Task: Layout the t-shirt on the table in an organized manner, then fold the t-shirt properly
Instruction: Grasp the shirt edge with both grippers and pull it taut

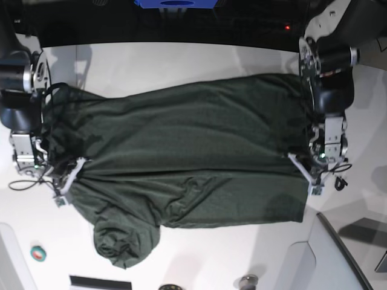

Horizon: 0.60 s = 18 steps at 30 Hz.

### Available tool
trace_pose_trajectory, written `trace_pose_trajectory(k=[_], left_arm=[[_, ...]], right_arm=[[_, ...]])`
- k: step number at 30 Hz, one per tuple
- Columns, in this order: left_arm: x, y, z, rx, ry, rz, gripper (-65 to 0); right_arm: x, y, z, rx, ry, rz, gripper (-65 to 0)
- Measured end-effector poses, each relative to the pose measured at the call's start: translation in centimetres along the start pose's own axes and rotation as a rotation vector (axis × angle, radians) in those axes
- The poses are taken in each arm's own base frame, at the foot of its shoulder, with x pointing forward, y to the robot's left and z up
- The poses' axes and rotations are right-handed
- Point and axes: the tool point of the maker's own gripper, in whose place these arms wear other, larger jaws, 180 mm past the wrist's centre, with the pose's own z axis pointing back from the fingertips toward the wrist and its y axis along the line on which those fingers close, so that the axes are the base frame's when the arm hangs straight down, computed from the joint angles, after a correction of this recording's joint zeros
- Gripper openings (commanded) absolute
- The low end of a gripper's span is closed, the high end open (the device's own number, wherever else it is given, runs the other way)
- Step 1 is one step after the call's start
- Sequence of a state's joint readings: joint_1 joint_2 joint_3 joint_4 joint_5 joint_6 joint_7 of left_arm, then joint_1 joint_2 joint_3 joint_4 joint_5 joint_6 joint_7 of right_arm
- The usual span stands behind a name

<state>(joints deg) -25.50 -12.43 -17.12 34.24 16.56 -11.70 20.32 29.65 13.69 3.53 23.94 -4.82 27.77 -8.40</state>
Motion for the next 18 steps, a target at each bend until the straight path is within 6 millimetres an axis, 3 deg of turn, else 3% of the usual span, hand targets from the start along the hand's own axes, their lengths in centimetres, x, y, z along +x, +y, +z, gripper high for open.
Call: trace_pose_trajectory(k=[5,8,10,12,15,18], left_arm=[[3.2,-1.9,-0.4,-0.041,-0.022,0.03,-65.0],[6.1,-2.3,0.0,-0.046,-0.076,0.035,-65.0],[7.8,-1.5,0.7,-0.03,-0.107,0.041,-65.0],[9.0,0.2,1.8,0.01,-0.132,0.041,-65.0],[9.0,3.3,4.1,0.066,-0.174,0.101,-65.0],[6.4,4.9,6.3,0.072,-0.151,0.122,-65.0]], right_arm=[[2.1,-0.7,0.0,-0.024,-0.084,-0.005,-64.2],[5.1,-1.0,0.7,-0.038,-0.121,0.021,-64.2],[7.4,-1.6,2.2,-0.073,-0.154,0.044,-64.2],[9.1,-2.7,5.5,-0.121,-0.231,0.013,-63.5],[7.7,-4.0,10.8,-0.218,-0.252,0.023,-61.7],[3.6,-2.6,13.8,-0.268,-0.195,0.024,-49.4]])
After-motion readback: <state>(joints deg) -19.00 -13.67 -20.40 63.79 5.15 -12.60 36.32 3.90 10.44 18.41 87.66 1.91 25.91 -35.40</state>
